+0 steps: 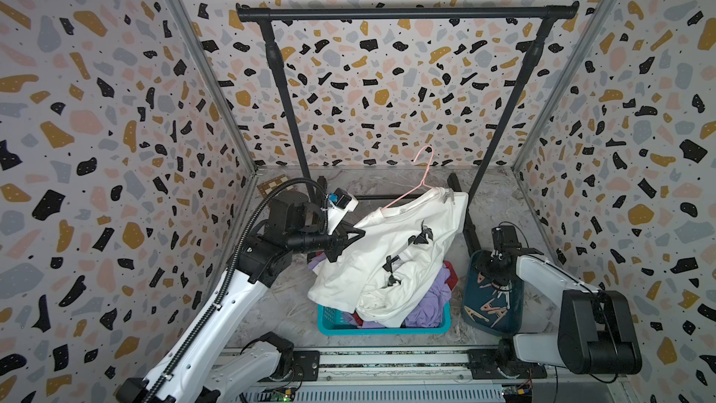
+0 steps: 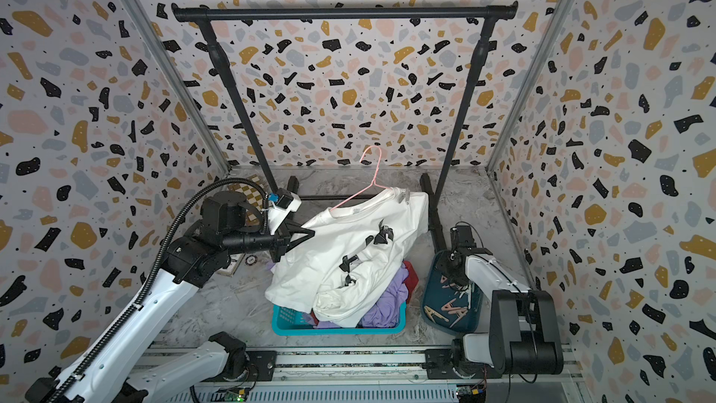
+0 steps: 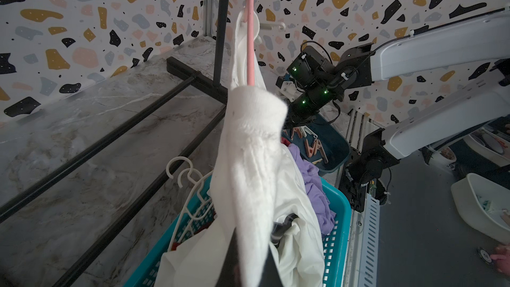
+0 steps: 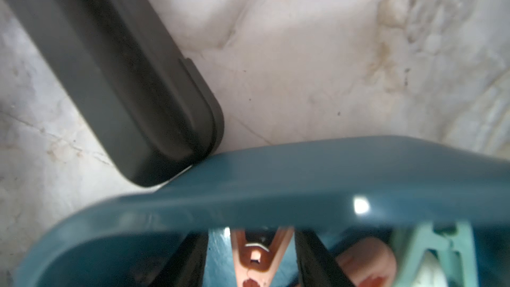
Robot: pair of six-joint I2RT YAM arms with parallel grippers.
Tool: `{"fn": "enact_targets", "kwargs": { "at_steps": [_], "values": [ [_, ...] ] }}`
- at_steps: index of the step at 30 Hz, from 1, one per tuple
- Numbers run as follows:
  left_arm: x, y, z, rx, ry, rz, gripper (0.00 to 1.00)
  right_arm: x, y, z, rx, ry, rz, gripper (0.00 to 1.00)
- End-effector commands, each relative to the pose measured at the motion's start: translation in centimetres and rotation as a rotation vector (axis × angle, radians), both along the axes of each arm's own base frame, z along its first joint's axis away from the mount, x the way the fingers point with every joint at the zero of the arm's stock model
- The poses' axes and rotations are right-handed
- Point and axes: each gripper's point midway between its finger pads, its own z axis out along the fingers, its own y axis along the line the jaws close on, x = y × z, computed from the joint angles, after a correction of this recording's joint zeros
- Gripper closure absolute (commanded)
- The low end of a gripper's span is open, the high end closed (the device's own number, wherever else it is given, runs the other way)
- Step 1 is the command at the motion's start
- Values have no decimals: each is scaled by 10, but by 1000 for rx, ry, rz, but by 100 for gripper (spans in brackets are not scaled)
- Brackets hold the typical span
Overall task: Use clothespins to secure the t-shirt on both sides of the hanger
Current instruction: Pick up the clothespin from the storage box.
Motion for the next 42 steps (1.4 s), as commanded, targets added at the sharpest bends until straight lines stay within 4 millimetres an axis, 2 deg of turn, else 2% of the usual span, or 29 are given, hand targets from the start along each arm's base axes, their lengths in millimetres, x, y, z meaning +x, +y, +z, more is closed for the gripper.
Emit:
{"fn": "enact_targets", "kwargs": {
  "at_steps": [1, 10, 18, 23, 28, 32, 35, 39, 42],
  "values": [
    [-4, -4, 18, -47, -75, -31, 100, -1, -5, -4, -19, 24, -11, 53],
    [-4, -4, 18, -48, -74, -34, 100, 0, -4, -6, -17, 32, 1, 62],
    [-4, -4, 17, -46, -74, -31, 100, -2, -4, -9, -22, 39, 7, 82],
    [-3, -4, 16, -45, -74, -28, 100, -1, -6, -6, -34, 29, 7, 99],
    [-1, -4, 15, -40, -71, -23, 100, 4, -9, 7, -50, -12, 15, 100],
    [1, -5, 13, -35, -62, -22, 100, 8, -13, 31, -79, -73, 23, 100],
    [4, -5, 12, -31, -57, -18, 100, 15, -11, 62, -96, -165, 55, 100],
    [6, -7, 11, -28, -46, -20, 100, 23, -7, 115, -151, -301, 118, 100],
    [8, -7, 9, -20, -45, -17, 100, 30, 5, 157, -183, -410, 195, 100]
  ]
}}
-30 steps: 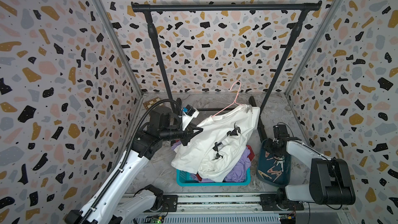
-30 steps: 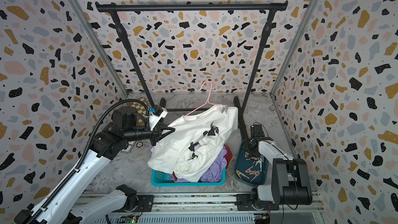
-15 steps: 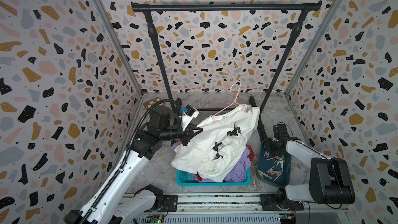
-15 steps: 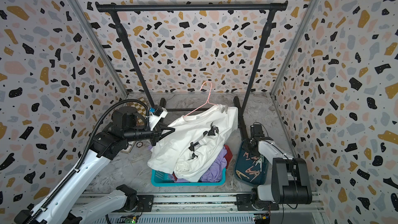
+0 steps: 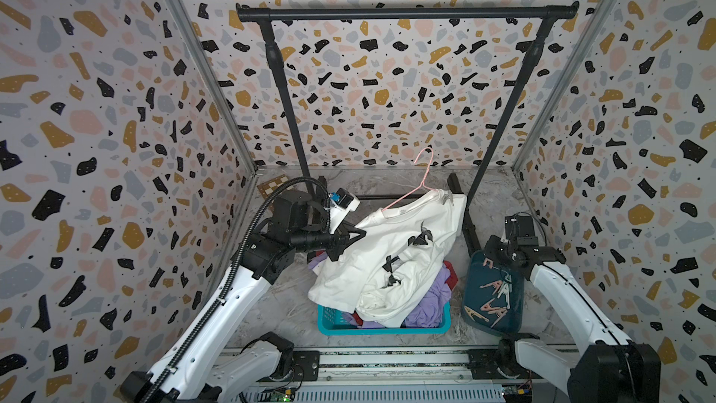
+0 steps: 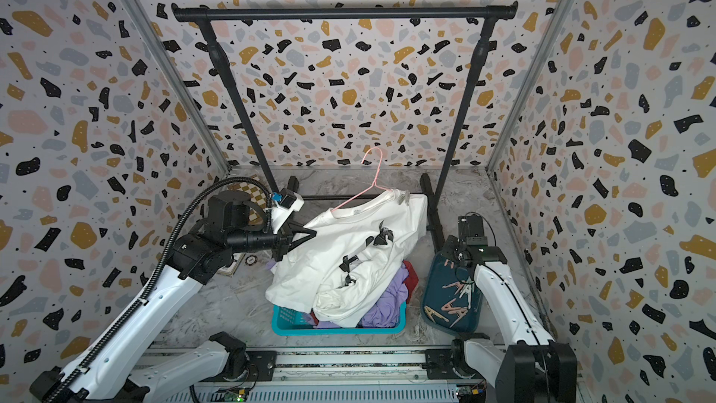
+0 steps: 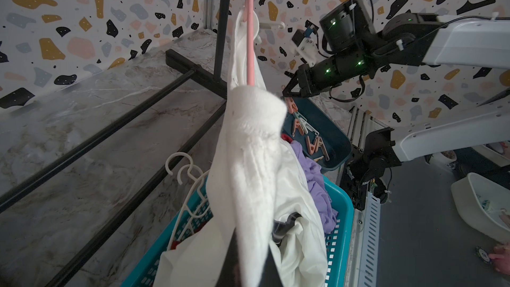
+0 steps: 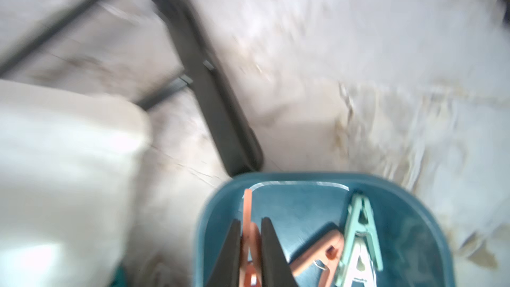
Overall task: Use clothespins to secure the t-shirt on both sides of the hanger
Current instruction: Pick up the clothespin from the storage box, then clamp the T-shirt on the hanger.
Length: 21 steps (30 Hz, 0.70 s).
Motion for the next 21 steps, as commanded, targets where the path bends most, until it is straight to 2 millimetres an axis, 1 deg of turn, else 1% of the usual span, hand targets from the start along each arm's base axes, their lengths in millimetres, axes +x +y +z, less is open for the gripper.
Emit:
{"fn": "enact_targets", "kwargs": {
  "at_steps": [1, 2, 4, 8, 10, 12, 13, 17, 19, 21],
  "values": [
    [2, -4, 19, -34, -77, -17, 100, 1, 9, 48, -78, -97, 90, 100],
    [3, -4, 18, -32, -75, -16, 100, 3, 15, 60, -85, -128, 119, 100],
    [3, -4, 17, -26, -76, -15, 100, 6, 32, 90, -109, -205, 209, 100],
    [3, -3, 15, -22, -76, -15, 100, 8, 61, 144, -160, -352, 336, 100],
    [4, -4, 15, -24, -75, -19, 100, 5, 79, 173, -165, -449, 407, 100],
    [3, -5, 15, -25, -72, -23, 100, 2, 101, 196, -168, -531, 494, 100],
    [3, -5, 16, -25, -73, -28, 100, -1, 112, 206, -178, -568, 538, 100],
    [3, -6, 15, -24, -71, -32, 100, -15, 149, 237, -202, -689, 686, 100],
    [3, -6, 15, -24, -76, -34, 100, -24, 163, 253, -193, -756, 742, 100],
    [3, -6, 15, -23, -74, -38, 100, -39, 181, 270, -167, -825, 820, 100]
  ]
}}
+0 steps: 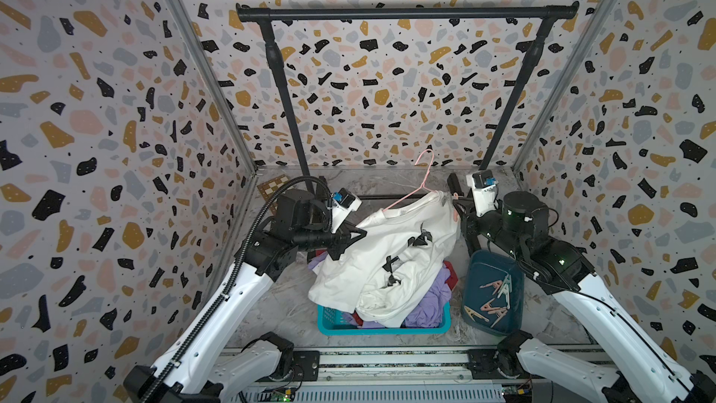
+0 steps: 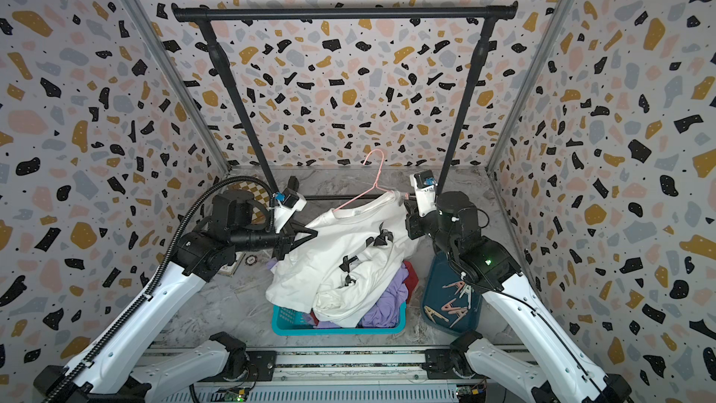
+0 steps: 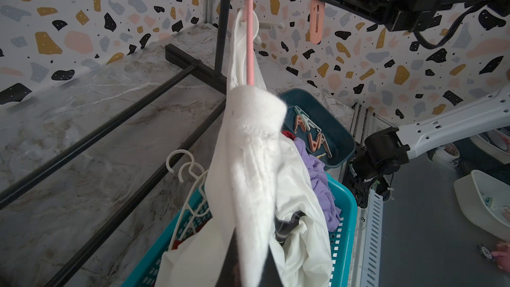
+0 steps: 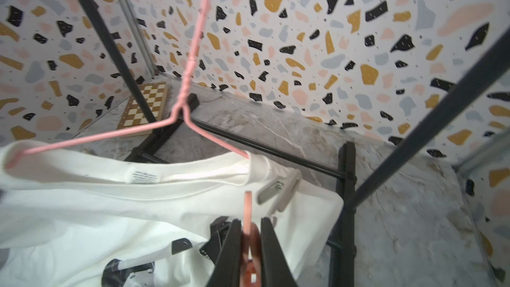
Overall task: Use clothespins to secure the t-shirt on both sides of the hanger
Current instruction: Clamp the T-shirt on the hanger.
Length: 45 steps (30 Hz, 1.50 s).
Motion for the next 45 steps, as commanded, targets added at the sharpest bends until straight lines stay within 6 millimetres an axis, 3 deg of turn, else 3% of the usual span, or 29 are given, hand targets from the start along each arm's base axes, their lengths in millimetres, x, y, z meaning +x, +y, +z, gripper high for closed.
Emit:
{"fn": "enact_targets", "kwargs": {
  "at_steps": [1, 9, 19, 30, 45],
  "values": [
    [-1, -5, 20, -38, -75, -37, 100, -22, 20, 53, 33, -182, 130, 100],
    [-6, -8, 19, -40, -72, -76, 100, -76, 86, 90, 79, -357, 496, 100],
    [-13, -11, 21, -50, -67, -124, 100, -95, 131, 98, 113, -506, 752, 100],
    [-17, -14, 25, -67, -59, -161, 100, -98, 163, 75, 128, -513, 908, 100],
    [-21, -14, 27, -79, -75, -192, 100, -89, 177, 34, 97, -428, 1033, 100]
  ]
}}
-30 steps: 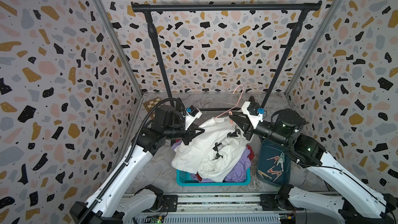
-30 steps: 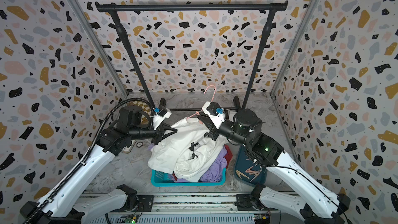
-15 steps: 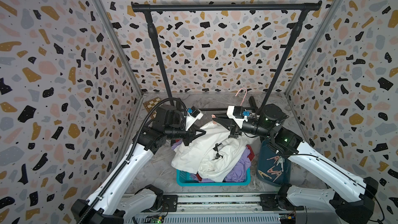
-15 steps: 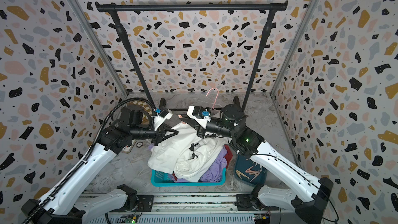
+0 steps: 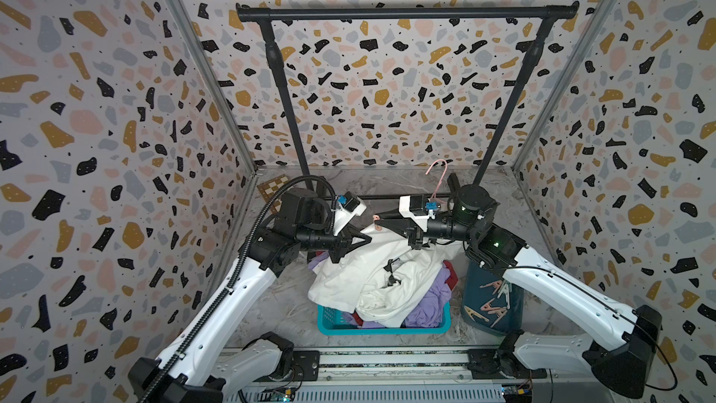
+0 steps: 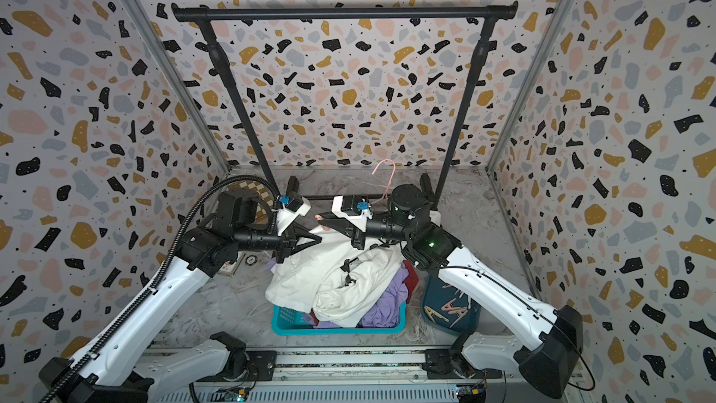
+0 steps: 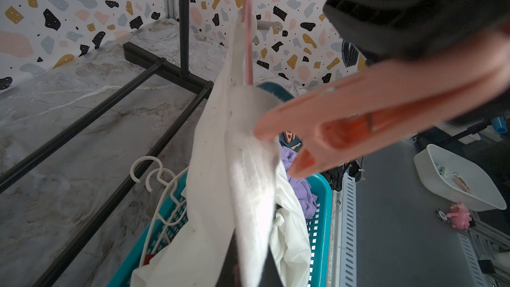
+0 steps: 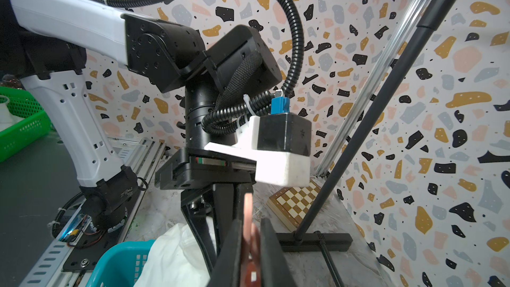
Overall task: Use clothespins to secure the t-shirt on both sides of the hanger
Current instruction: Clamp the T-shirt on the hanger.
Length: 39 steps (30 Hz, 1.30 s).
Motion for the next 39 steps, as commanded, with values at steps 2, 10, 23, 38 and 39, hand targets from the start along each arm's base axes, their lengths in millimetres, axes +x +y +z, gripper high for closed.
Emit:
{"fn": "enact_targets", "kwargs": {
  "at_steps": [2, 10, 23, 38, 39],
  "values": [
    [-4, -2, 28, -57, -102, -39, 100, -6, 2, -1, -2, -20, 54, 100],
    [-9, -2, 31, -74, -125, -60, 100, 0, 9, -17, -52, -15, 57, 100],
    [-4, -1, 29, -57, -120, -39, 100, 18, 11, -23, -114, -12, -60, 18],
    [3, 3, 35, -95, -91, -41, 100, 13, -62, 13, -65, -39, -290, 0],
    [4, 4, 35, -99, -88, -43, 100, 13, -69, 14, -61, -35, -300, 0]
  ]
}}
